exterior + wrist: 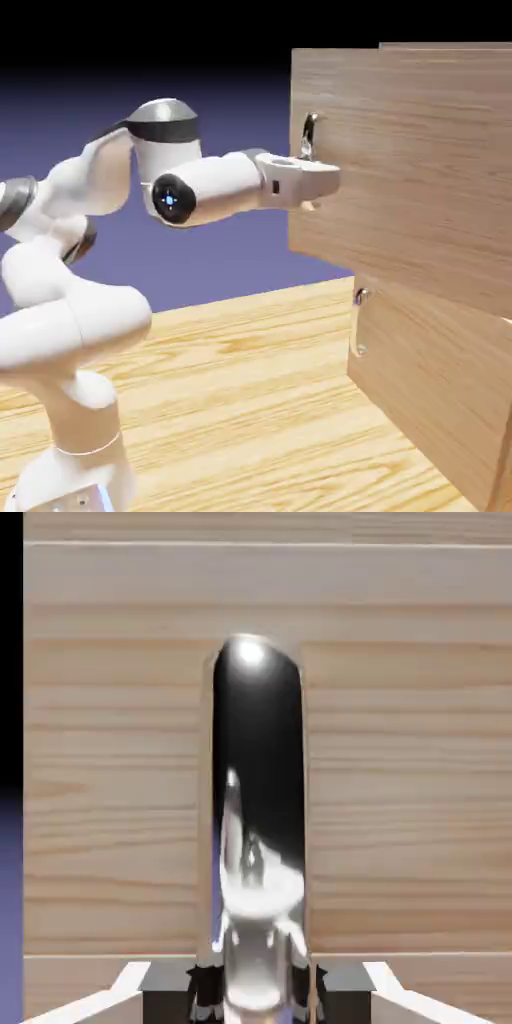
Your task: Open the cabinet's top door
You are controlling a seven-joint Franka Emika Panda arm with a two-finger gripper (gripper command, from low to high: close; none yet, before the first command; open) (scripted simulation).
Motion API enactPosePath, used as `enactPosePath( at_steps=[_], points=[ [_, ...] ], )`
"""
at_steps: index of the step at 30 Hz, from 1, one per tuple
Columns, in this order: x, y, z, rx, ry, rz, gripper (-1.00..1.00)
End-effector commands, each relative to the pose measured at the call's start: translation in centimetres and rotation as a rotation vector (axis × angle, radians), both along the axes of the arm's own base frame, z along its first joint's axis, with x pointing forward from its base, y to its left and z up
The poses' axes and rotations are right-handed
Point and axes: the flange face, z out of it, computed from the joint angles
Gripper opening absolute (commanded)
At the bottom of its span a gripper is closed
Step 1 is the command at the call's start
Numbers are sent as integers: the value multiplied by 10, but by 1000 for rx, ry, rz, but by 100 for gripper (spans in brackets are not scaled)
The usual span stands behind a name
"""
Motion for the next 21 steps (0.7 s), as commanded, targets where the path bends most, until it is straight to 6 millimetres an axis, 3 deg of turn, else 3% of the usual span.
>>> enactPosePath(
  at_steps=[1, 10, 21],
  points=[
    [-5, -7, 0, 0, 0, 20, -100],
    [-48, -71, 0, 0, 0, 214, -100],
    [-80, -150, 0, 0, 0, 425, -100]
  ],
)
